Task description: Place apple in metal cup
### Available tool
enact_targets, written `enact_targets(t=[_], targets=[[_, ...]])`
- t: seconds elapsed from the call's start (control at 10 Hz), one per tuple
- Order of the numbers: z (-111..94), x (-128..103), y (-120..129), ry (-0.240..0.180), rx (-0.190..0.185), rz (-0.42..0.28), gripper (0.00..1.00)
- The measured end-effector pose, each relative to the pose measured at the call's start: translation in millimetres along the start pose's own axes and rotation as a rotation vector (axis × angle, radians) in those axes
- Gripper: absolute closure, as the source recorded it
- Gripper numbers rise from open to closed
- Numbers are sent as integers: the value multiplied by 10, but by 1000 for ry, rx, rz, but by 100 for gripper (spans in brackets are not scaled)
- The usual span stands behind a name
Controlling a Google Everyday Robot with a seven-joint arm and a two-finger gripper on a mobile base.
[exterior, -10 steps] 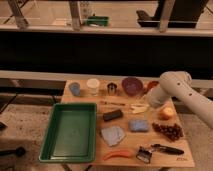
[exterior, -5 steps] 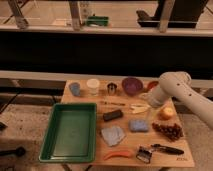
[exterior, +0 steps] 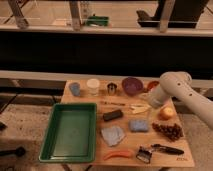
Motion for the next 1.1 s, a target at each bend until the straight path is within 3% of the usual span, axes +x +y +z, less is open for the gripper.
enact_targets(t=[0.2,0.7,0.9,1.1], targets=[[75,147,-9,-3,0,58,20],[87,1104,129,12,15,208,20],[101,1266,75,37,30,227,20],[172,1250,-66,61,36,213,20]])
